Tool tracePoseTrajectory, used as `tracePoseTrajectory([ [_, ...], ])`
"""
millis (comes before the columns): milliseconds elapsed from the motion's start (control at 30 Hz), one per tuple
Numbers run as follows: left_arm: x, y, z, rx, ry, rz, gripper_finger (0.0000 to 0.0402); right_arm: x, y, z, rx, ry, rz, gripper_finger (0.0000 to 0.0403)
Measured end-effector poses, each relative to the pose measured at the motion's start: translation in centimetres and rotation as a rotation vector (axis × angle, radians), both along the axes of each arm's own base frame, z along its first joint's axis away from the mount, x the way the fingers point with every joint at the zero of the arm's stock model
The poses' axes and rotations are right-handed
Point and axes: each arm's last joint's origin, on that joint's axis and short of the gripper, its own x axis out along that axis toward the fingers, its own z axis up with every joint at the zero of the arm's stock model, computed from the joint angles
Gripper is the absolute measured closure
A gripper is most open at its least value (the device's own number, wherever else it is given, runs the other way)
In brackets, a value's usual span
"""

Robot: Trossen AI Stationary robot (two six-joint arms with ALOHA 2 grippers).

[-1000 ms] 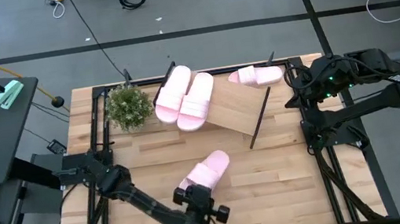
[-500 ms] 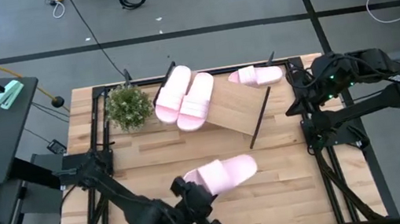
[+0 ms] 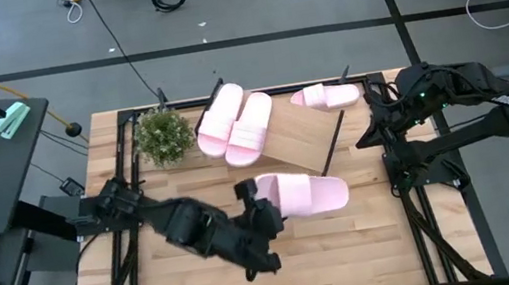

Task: Pick and place slides into the shelf
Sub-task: Put the pink slide on the shelf

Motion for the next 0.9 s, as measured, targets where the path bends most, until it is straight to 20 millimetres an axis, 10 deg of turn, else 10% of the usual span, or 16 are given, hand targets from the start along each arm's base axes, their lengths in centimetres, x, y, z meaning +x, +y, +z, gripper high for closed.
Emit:
tracePoseTrajectory([
  [900, -3.9, 19.9, 5.6, 0.34, 0.246, -0.475, 0.0392, 3.7, -1.4, 0.3, 0.07, -0.064, -0.196, 0.0389],
])
